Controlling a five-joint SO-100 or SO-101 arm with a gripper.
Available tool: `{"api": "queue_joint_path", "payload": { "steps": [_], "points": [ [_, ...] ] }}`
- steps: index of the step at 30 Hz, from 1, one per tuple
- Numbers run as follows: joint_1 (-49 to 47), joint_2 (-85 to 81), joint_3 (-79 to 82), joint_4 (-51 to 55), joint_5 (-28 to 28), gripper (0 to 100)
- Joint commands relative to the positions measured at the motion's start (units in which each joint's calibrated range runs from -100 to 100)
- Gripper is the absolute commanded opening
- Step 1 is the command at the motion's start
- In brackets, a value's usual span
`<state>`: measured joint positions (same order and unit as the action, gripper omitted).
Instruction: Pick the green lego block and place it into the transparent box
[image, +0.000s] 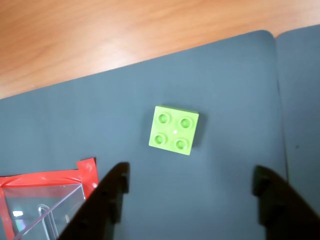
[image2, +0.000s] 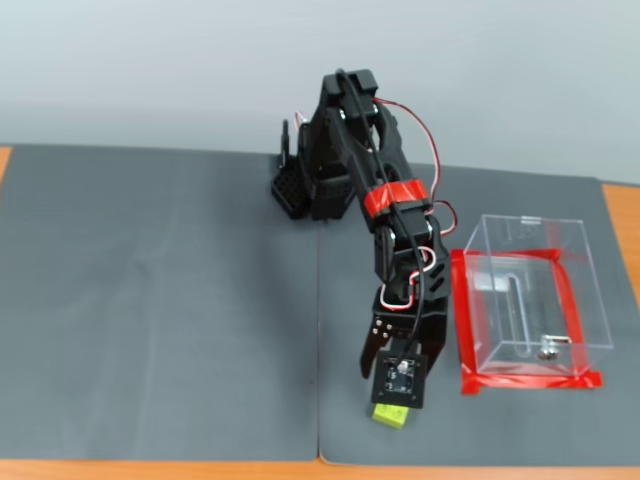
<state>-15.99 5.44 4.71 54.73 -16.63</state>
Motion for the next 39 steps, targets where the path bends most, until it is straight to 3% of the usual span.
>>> {"api": "queue_joint_path", "payload": {
  "steps": [1, 7, 39],
  "points": [
    [0.06, -0.39, -1.05, -0.21, -0.12, 33],
    [-0.31, -0.39, 3.74, -0.65, 0.09, 39],
    [-1.80, 12.24, -3.95, -6.29, -0.28, 39]
  ]
}}
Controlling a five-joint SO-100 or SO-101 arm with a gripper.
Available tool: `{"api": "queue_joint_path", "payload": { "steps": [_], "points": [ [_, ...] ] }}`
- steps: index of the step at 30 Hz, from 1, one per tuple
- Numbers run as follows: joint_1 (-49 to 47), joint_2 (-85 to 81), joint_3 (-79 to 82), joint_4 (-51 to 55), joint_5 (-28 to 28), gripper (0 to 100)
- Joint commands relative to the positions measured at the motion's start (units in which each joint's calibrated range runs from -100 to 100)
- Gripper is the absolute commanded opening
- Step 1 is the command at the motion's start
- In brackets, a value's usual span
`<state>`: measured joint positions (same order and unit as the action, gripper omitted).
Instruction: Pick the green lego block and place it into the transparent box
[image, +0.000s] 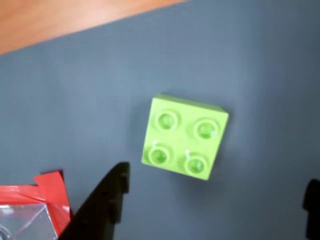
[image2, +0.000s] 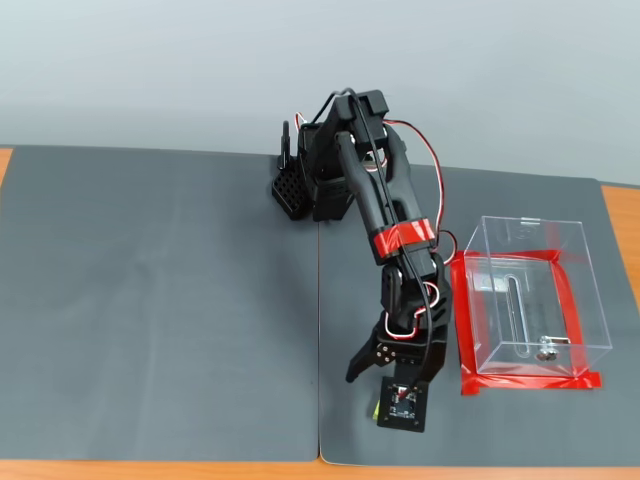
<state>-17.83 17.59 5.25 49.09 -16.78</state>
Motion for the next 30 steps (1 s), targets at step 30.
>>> {"api": "queue_joint_path", "payload": {
  "steps": [30],
  "points": [
    [0.64, 7.81, -7.65, -2.74, -0.02, 39]
  ]
}}
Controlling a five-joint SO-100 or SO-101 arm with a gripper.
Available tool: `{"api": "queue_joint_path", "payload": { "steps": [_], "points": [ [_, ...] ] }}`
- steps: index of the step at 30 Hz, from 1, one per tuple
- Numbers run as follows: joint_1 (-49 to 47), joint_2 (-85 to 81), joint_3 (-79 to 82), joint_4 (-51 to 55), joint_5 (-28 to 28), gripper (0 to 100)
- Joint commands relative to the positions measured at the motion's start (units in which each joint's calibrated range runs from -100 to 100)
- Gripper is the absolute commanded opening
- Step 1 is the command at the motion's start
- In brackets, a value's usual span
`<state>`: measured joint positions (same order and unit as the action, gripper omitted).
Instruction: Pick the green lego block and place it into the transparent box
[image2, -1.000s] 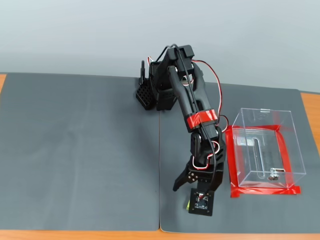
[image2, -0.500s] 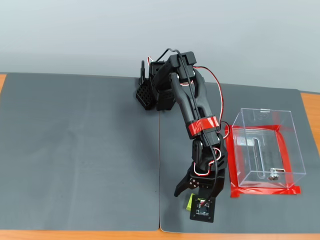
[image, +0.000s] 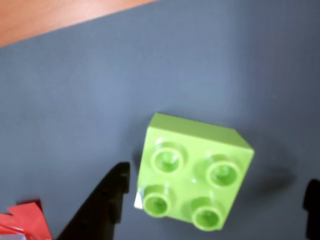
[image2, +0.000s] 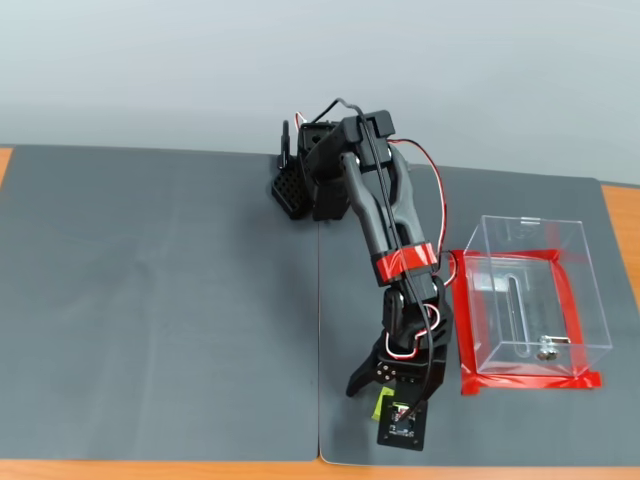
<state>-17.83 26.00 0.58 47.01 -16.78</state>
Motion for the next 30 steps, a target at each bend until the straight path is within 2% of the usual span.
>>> {"api": "queue_joint_path", "payload": {
  "steps": [1, 12, 20, 30],
  "points": [
    [0.64, -0.61, -2.98, -0.65, -0.08, 39],
    [0.71, 0.41, -2.89, -0.74, -0.08, 38],
    [0.71, 0.41, -2.80, -0.74, 0.18, 15],
    [0.64, -0.35, -2.17, -0.48, 0.29, 12]
  ]
}}
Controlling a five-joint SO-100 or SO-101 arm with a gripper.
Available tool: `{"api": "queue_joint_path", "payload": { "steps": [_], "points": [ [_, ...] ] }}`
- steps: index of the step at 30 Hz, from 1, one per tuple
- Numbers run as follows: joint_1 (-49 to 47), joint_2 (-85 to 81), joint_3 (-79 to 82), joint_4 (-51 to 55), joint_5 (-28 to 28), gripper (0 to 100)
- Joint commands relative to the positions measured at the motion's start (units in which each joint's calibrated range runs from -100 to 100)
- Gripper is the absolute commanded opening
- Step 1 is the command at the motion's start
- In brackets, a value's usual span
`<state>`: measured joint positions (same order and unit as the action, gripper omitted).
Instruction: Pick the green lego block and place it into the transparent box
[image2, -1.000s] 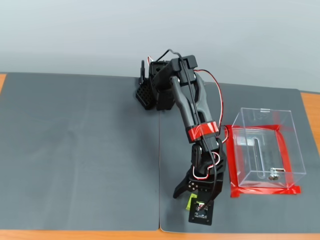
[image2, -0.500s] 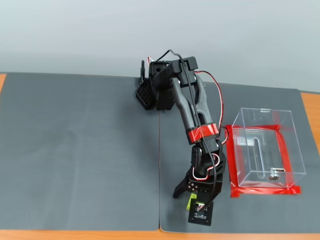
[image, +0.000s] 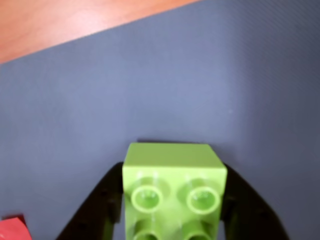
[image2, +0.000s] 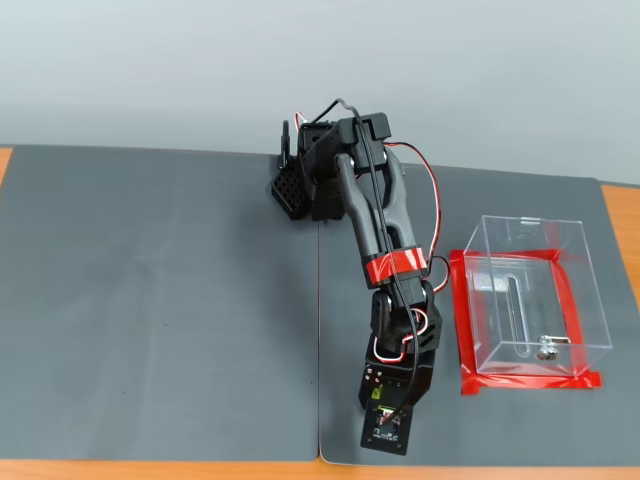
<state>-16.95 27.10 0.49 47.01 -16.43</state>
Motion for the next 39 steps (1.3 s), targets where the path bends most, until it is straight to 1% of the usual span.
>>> {"api": "queue_joint_path", "payload": {
  "steps": [1, 6, 16, 28, 30, 35, 37, 39],
  "points": [
    [-0.32, -1.63, -2.08, -0.39, -0.05, 13],
    [-0.54, -2.81, -2.53, 0.21, 0.00, 13],
    [0.13, -12.39, -1.99, 0.21, 0.41, 13],
    [0.35, -23.92, -1.90, 0.21, 8.96, 12],
    [-0.10, -28.93, -1.90, 0.21, 13.07, 12],
    [-1.66, -32.15, -1.90, 0.21, 15.21, 12],
    [-5.77, -34.10, -1.99, 0.21, 15.26, 12],
    [-7.63, -34.10, -2.35, 0.21, 15.26, 12]
  ]
}}
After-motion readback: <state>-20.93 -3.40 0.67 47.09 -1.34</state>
